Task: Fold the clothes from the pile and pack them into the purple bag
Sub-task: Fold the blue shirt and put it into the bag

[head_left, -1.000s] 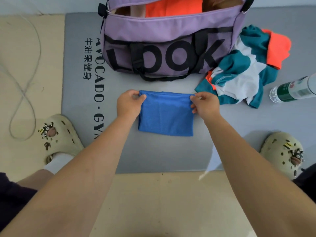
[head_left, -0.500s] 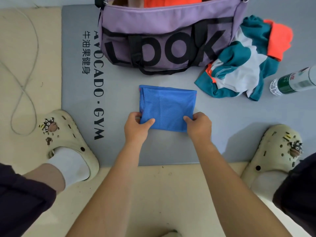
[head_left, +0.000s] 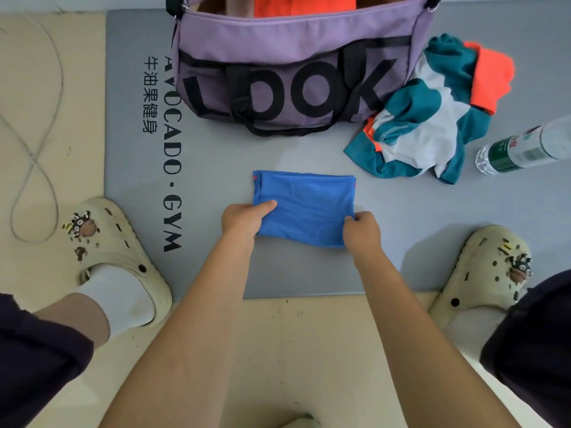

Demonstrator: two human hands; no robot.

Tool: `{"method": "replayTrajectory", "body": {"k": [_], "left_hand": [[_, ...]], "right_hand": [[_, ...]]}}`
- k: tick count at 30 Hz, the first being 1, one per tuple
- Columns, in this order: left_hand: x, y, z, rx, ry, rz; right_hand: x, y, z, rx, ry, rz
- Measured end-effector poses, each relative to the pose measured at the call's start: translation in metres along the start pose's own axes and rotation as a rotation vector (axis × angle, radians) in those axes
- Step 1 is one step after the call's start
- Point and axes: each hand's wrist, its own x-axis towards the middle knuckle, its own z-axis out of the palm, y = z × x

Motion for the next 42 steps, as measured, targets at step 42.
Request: {"method": "replayTrajectory", "body": {"k": [42], "left_hand": [[0.058, 0.264, 0.004, 0.110, -0.040, 0.765]], "right_hand": [[0.106, -0.297, -0.055, -0.034, 0.120, -0.731]]}}
